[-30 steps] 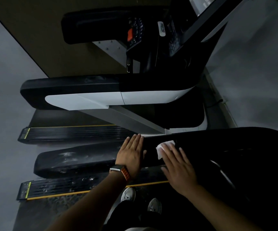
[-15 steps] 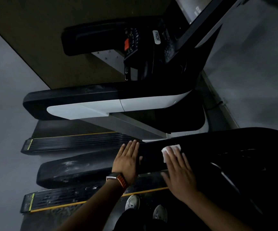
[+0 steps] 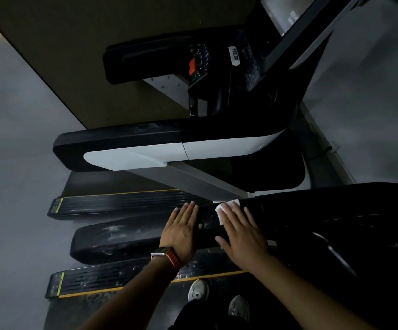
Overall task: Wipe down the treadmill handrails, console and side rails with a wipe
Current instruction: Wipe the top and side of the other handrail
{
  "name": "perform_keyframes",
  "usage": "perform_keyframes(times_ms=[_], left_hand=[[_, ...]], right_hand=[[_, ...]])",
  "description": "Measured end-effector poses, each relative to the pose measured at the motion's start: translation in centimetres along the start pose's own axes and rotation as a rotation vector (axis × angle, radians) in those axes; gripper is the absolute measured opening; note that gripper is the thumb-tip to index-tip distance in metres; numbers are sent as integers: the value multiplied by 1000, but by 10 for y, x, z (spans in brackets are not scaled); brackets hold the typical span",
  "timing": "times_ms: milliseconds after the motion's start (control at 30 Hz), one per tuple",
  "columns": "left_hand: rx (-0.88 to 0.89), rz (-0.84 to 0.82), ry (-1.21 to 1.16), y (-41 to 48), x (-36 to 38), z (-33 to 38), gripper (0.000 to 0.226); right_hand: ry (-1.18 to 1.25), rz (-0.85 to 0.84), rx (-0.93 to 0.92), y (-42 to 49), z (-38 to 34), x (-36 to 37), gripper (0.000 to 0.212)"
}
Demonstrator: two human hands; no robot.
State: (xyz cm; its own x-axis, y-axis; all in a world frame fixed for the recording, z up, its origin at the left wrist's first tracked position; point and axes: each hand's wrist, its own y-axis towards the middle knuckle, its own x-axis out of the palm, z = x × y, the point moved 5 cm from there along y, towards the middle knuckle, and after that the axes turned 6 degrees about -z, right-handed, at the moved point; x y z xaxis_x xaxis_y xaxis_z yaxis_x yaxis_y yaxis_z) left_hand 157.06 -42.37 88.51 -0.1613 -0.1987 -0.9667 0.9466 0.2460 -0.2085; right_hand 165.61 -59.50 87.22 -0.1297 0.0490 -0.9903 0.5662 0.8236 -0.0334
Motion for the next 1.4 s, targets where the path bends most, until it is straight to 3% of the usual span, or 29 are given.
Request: perform_keyframes(times_ms=[67,200,333,467,633,767,933,1067,1233,1400], left_hand=[[-2,-4,3,-2,1,-6,70],[3,19,16,-3,1,-17,63],[25,39,18,-4,2,-19,60],[25,45,10,-3,6,-19,61],[30,79,-1,-3,10,-20,59],[39,75,-26,-3,4,-16,58],[94,105,-25,-3,1,-18,58],[123,121,-7,-3,3,-21,58],[134,148,-3,-2,4,-21,58],[115,159,-15,-3,3,-20,58]], right_hand=[[-20,13,-2,6,9,-8,68],[67,16,170,16,9,-8,68],[14,2,24,23,-12,-5,70],[18,3,208,18,0,-7,69],[-87,-3,14,10,-29,4,75],[-26,20,263,-9,-16,-1,75],[-127,-47,131,-19,-33,2,77],[-23,-27,403,-25,-24,-4,80],[-108,-62,125,-21,-49,1,86],[70,-4,286,-29,-32,-3,80]])
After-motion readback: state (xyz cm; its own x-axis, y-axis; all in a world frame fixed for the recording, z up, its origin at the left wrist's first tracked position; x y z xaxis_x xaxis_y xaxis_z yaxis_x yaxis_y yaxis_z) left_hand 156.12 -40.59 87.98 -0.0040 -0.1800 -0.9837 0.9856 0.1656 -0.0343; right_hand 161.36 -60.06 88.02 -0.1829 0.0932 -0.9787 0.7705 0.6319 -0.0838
